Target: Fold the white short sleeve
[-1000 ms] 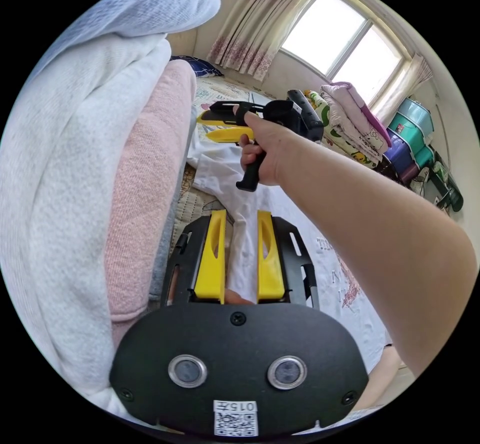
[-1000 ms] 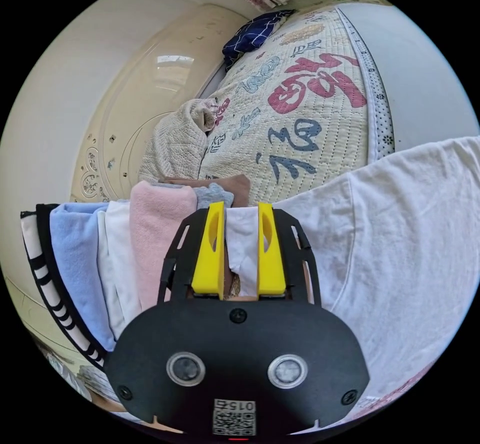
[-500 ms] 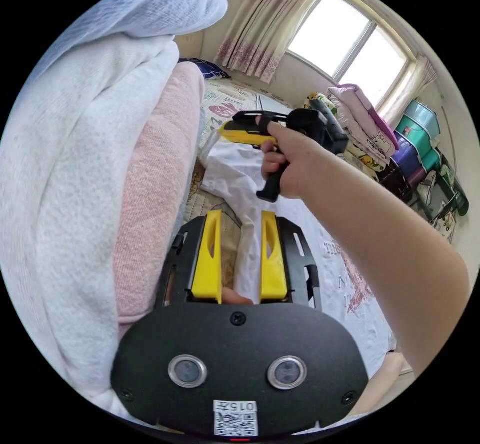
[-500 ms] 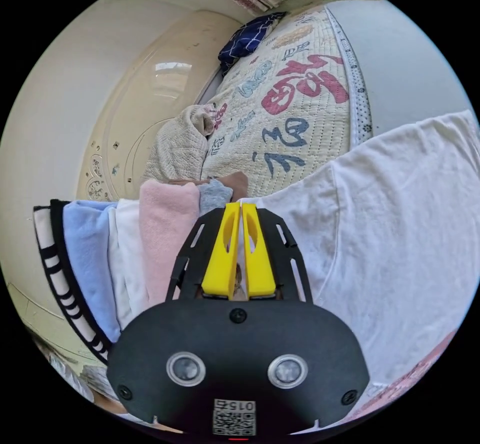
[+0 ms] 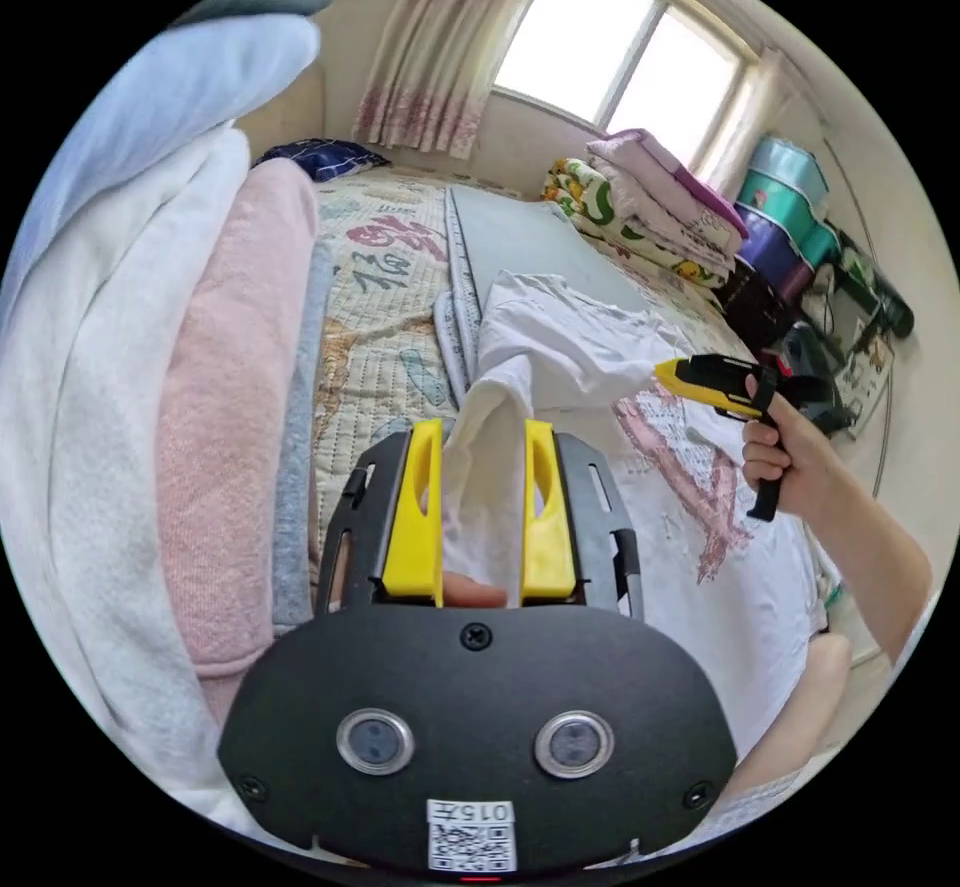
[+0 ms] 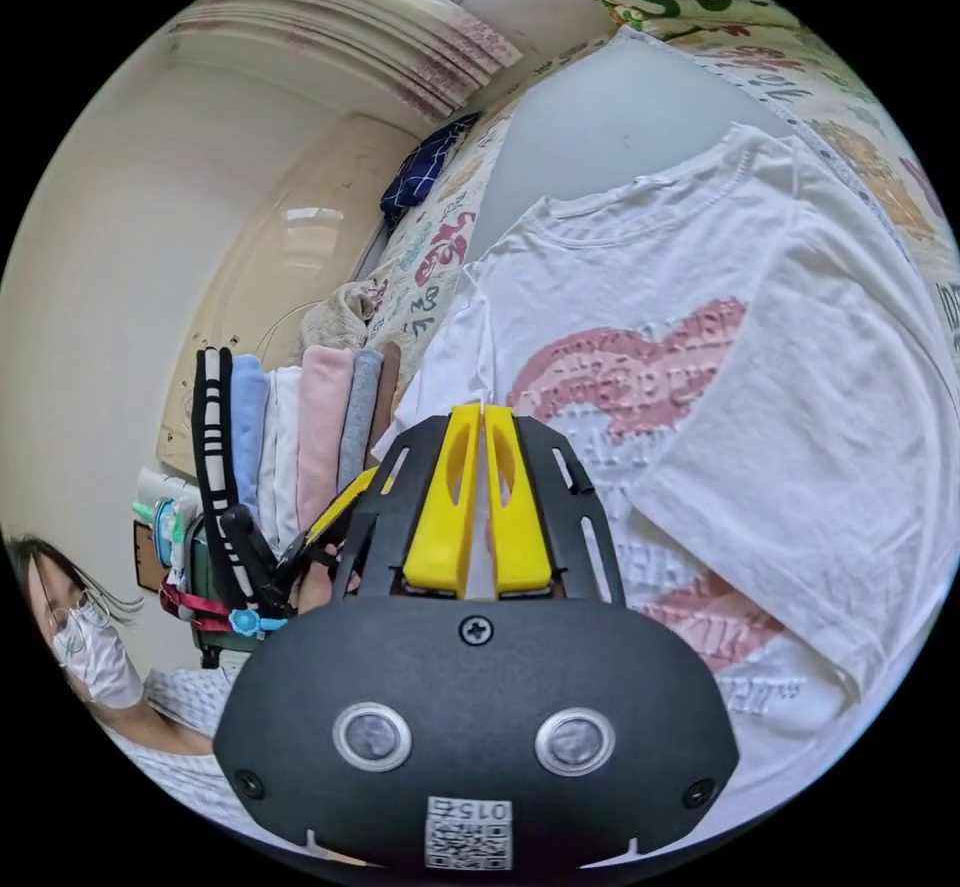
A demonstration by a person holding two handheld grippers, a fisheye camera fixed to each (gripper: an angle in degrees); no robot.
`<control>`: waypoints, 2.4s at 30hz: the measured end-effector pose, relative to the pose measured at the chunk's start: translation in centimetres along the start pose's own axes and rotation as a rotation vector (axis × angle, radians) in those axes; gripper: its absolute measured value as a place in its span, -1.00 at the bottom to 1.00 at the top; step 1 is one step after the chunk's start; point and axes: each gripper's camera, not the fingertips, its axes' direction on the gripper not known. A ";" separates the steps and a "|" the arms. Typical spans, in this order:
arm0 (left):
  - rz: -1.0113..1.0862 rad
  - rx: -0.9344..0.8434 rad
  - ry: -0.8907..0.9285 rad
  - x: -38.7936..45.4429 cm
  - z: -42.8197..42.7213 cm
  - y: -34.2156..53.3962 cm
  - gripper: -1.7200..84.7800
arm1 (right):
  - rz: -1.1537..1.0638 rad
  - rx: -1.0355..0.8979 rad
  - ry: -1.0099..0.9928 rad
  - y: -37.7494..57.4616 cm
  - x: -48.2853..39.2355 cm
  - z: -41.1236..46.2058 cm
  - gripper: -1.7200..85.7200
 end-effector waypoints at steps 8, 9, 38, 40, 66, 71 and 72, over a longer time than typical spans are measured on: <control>-0.046 0.039 0.045 0.3 0.0 -0.2 -0.66 | -0.007 0.004 -0.006 -0.2 -4.9 -2.4 -0.97; -0.077 0.041 0.024 0.2 -0.3 -0.2 -0.67 | -0.008 0.006 -0.005 -0.3 -5.7 -2.5 -0.97; -0.113 -0.116 0.419 -0.2 2.1 -1.2 -0.97 | 0.034 0.014 0.160 8.1 -11.7 -0.5 -0.96; -0.111 -0.145 0.429 -0.2 2.5 -1.2 -0.97 | 0.069 0.011 0.181 9.5 -10.5 0.8 -0.96; -0.298 -0.012 0.277 0.1 -0.5 1.1 -0.98 | -0.286 -0.191 1.613 40.8 -19.2 41.0 -0.98; -0.412 -0.061 0.275 -1.8 1.7 1.5 -0.98 | -0.229 -0.294 1.677 43.7 -14.3 44.9 -0.98; -0.433 -0.057 0.269 -2.2 2.0 1.6 -0.98 | -0.241 -0.306 1.701 44.6 -13.3 45.6 -0.98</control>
